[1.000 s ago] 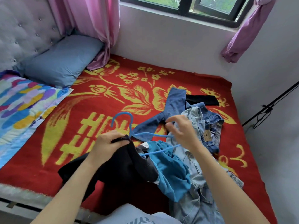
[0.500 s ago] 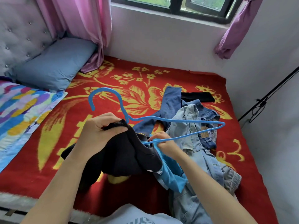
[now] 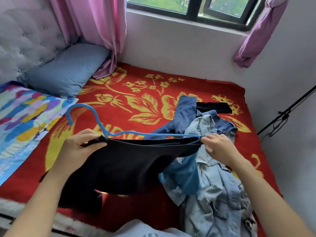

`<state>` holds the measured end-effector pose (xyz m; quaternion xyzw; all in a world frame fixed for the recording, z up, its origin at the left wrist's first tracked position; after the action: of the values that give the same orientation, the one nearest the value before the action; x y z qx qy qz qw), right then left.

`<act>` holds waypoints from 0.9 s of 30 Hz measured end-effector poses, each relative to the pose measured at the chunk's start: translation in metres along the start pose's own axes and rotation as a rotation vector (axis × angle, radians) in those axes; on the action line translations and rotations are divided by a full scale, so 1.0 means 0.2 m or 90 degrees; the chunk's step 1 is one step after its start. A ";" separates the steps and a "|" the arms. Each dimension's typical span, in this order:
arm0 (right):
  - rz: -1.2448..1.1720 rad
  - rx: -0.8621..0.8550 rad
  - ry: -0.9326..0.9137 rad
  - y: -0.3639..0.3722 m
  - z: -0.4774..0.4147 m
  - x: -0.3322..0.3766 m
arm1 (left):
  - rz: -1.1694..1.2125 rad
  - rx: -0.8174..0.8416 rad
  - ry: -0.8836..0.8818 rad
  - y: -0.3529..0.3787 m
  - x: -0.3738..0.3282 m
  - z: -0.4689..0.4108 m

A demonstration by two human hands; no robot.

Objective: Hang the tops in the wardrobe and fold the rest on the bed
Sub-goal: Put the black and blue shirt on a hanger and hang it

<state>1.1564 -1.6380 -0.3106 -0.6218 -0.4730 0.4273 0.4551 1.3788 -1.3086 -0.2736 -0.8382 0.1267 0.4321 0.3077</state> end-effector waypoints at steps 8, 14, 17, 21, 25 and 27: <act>-0.088 -0.123 0.007 -0.21 -0.03 0.07 | -0.223 -0.046 0.193 0.14 0.04 0.02; -0.168 -0.234 -0.064 -0.31 -0.25 0.57 | -0.276 -0.053 0.179 0.46 -0.09 -0.01; -0.167 -0.261 -0.098 -0.32 -0.30 0.71 | -0.176 -0.071 0.104 0.46 -0.12 -0.05; -0.156 -0.370 -0.055 -0.35 -0.29 0.54 | -0.103 -0.111 0.096 0.33 -0.13 -0.09; -0.055 -0.202 0.010 -0.34 -0.32 0.30 | -0.086 -0.098 0.103 0.28 -0.13 -0.11; -0.180 -0.014 0.059 -0.31 -0.34 0.23 | -0.087 -0.090 0.103 0.28 -0.14 -0.12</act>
<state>1.2187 -1.5953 -0.2399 -0.5734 -0.5388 0.3244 0.5251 1.3517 -1.3680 -0.2632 -0.8967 0.0632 0.3489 0.2651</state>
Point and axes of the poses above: each hand's wrist, its own z-axis away from the middle knuckle, its own y-axis out of the palm, x = y × z, the point moved 3 cm from there along -z, towards the middle knuckle, and after that the axes turned 1 degree about z, right-handed, at the moved point
